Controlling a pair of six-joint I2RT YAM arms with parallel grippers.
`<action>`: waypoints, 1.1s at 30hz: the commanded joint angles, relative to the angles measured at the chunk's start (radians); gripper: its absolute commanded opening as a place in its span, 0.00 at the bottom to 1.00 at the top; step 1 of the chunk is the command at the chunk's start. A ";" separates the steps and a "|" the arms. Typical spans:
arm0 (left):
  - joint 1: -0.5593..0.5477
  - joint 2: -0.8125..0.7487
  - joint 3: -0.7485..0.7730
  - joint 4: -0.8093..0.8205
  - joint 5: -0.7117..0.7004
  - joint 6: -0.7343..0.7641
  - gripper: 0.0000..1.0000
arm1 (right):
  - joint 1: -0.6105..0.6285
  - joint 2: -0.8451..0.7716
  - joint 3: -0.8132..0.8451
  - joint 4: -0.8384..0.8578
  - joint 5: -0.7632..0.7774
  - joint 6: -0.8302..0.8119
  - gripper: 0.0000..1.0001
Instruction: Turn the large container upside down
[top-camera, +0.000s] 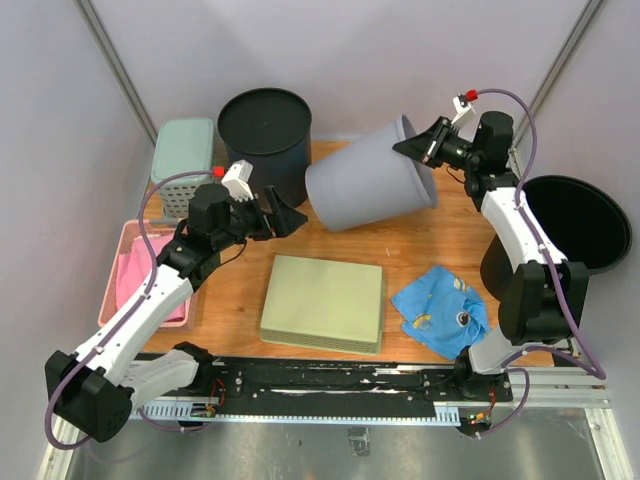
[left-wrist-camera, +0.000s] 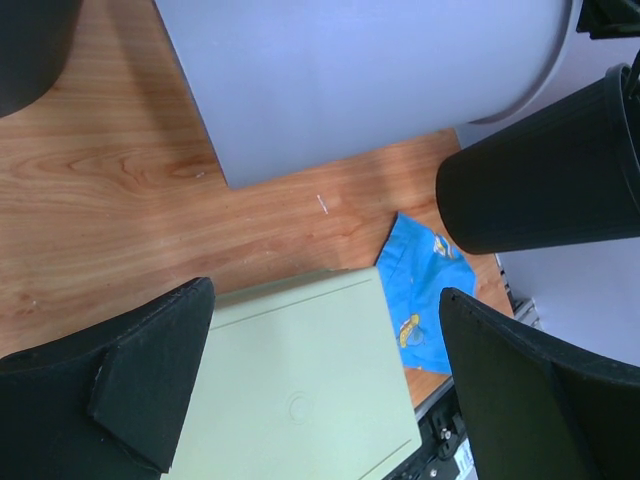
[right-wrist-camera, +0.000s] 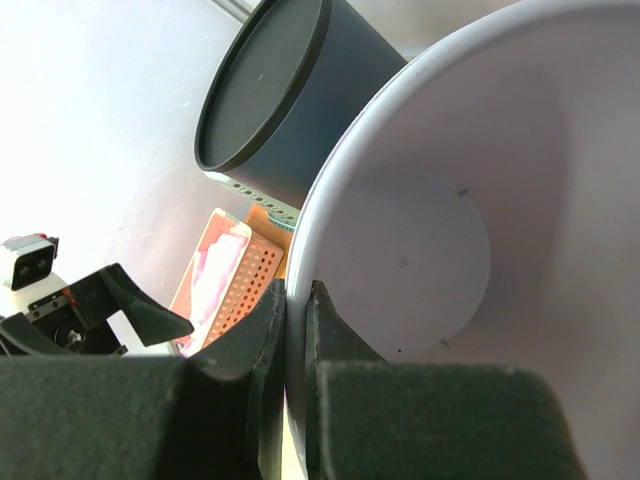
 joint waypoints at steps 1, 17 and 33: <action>-0.007 0.009 -0.010 0.048 -0.030 -0.013 0.99 | -0.042 -0.005 -0.027 0.034 -0.084 0.008 0.00; -0.007 0.028 -0.051 0.138 -0.038 -0.046 0.99 | -0.146 -0.039 -0.147 -0.237 -0.044 -0.211 0.41; -0.008 0.203 -0.046 0.354 0.060 0.001 0.99 | -0.145 -0.071 -0.122 -0.443 0.109 -0.367 0.59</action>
